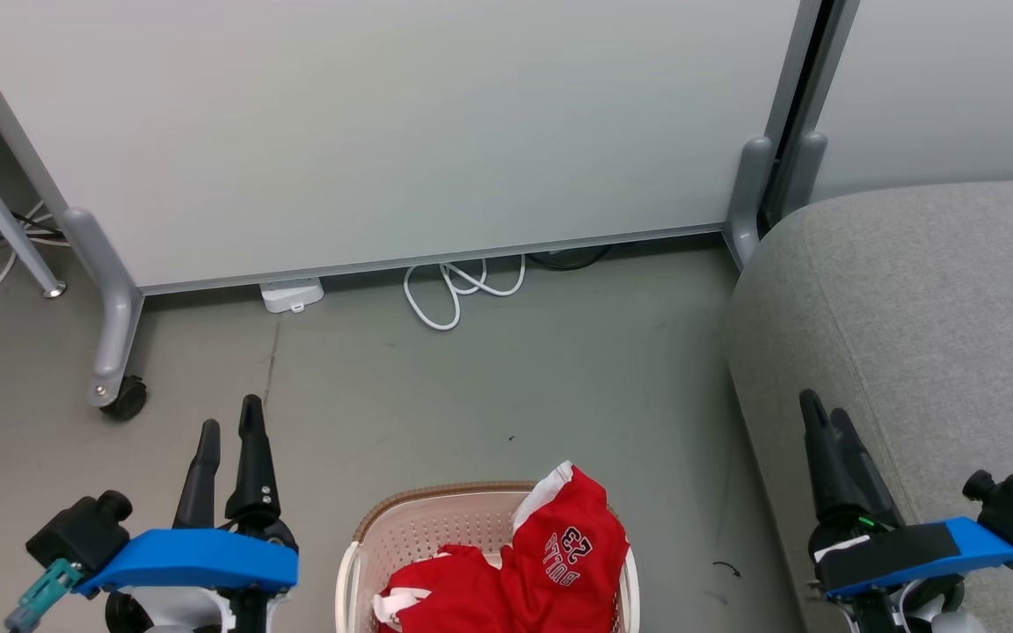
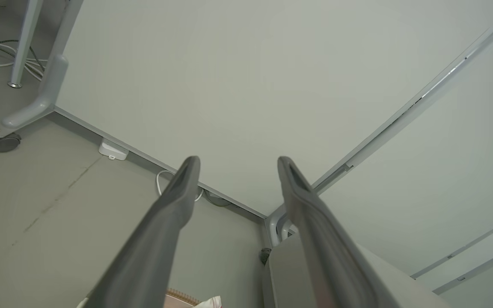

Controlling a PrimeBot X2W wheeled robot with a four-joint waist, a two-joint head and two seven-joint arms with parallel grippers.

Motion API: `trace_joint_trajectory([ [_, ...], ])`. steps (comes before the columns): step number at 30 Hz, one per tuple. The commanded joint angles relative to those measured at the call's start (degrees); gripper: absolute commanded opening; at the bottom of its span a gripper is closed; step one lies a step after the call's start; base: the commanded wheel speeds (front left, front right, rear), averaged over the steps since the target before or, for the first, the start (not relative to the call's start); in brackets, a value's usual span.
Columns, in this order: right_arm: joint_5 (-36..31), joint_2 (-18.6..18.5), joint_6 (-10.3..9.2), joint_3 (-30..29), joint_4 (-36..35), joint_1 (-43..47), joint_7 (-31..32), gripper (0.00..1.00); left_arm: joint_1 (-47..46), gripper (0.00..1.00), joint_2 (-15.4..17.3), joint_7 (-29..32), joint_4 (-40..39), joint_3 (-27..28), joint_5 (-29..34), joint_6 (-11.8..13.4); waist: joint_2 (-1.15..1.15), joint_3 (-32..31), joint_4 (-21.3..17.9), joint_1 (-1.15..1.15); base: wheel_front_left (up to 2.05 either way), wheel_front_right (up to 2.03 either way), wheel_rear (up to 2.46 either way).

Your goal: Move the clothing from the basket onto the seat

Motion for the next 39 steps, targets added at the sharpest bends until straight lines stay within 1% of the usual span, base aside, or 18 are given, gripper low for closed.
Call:
trace_joint_trajectory([
  [1,-1.0,-0.4,0.13,0.2,-0.9,-1.5,-0.4,1.0,-1.6,1.0,0.5,-0.4,-0.7,-0.3,1.2,0.1,0.0,0.0,0.0,0.0,0.0,0.0,0.0],
  [3,-3.0,-0.4,0.14,0.5,-1.0,-1.5,-0.8,1.0,-1.6,1.0,0.5,-0.7,-0.5,-0.8,3.7,0.3,0.0,0.0,0.0,0.0,0.0,0.0,0.0],
  [4,-4.8,-0.4,0.14,0.8,-0.9,-1.5,-1.1,1.0,-1.7,1.0,0.7,-1.1,-0.2,-1.4,6.0,0.6,0.0,0.0,0.0,0.0,0.0,0.0,0.0],
  [14,-12.9,-0.4,0.14,1.8,-0.8,-1.6,-2.7,1.0,-2.0,1.0,0.9,-2.7,0.3,-3.0,13.5,1.5,0.0,0.0,0.2,0.0,0.0,0.0,0.0],
  [30,-22.9,-0.5,0.16,1.6,-0.9,-1.6,-5.0,1.0,-2.2,1.0,1.4,-4.9,0.4,-5.3,22.7,2.8,0.0,0.1,0.4,0.0,0.0,0.0,0.0],
  [39,-28.1,-0.6,0.17,1.7,-0.3,-1.7,-6.2,1.0,-2.3,1.0,1.5,-6.1,0.5,-6.3,27.1,2.6,0.0,0.0,0.6,0.0,0.0,0.0,0.0],
])
